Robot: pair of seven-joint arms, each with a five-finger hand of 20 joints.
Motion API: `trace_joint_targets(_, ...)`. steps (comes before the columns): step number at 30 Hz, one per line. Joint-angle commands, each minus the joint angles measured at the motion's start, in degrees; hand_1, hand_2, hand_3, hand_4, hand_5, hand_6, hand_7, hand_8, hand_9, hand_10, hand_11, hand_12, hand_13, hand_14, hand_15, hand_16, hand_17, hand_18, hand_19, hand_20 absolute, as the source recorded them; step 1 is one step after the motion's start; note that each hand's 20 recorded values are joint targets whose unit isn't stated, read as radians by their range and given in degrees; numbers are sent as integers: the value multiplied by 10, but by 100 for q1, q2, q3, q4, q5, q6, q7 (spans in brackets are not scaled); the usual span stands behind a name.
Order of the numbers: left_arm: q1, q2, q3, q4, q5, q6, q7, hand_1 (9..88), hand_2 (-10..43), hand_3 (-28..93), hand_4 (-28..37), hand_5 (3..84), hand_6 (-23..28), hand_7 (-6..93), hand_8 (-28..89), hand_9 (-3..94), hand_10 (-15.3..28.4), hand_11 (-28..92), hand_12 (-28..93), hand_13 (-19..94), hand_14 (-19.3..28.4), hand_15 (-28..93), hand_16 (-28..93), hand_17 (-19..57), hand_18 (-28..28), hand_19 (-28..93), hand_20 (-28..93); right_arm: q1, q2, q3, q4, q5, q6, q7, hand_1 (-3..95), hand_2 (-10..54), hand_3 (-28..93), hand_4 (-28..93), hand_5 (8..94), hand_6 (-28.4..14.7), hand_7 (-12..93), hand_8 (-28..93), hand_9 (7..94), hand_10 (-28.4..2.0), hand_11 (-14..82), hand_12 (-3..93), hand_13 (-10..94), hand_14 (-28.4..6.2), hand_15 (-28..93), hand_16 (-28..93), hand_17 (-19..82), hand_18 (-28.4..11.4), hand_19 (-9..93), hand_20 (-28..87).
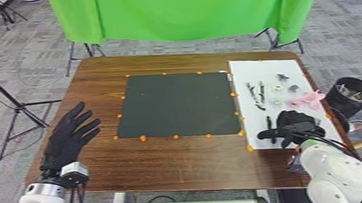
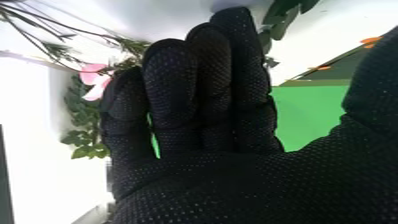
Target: Arrange flowers
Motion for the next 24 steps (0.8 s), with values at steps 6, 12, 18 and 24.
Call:
trace_joint_targets(6,39,-47,0,10,-17,26,-34,273,-89,678,-240,254,24,219,-112,239,116,192,165,226,162,312,1,-83,220,427,95,34,22,-383,293,-297,-134,84,270,-95,828,-281,681,16,445,-146,691,-116,580,382,671,-100,774,278,354,-207,932,447)
trace_joint_targets(12,35,-62,-4,11,-12,23,-43,272,-87,678,-240,254,24,219,-112,240,116,192,164,226,162,312,2,-83,220,428,96,51,8,-672,441,-454,50,76,349,-95,773,-282,716,15,426,30,732,-106,580,387,707,-89,773,290,390,-203,932,484)
trace_joint_targets(18,25,-87,-8,17,-4,9,-75,270,-88,681,-239,255,25,218,-112,240,116,192,164,226,162,312,2,-83,221,428,95,81,-36,-827,536,-477,74,-31,414,-95,761,-283,736,15,424,22,756,-97,564,419,729,-83,770,299,417,-199,932,501)
trace_joint_targets(24,22,-58,16,26,-29,16,-49,270,-88,681,-241,254,24,218,-112,241,117,192,164,226,162,312,2,-83,220,428,95,33,-57,-834,666,-355,249,-313,455,-95,782,-282,755,20,412,12,781,-84,520,488,739,-80,768,303,423,-199,932,509)
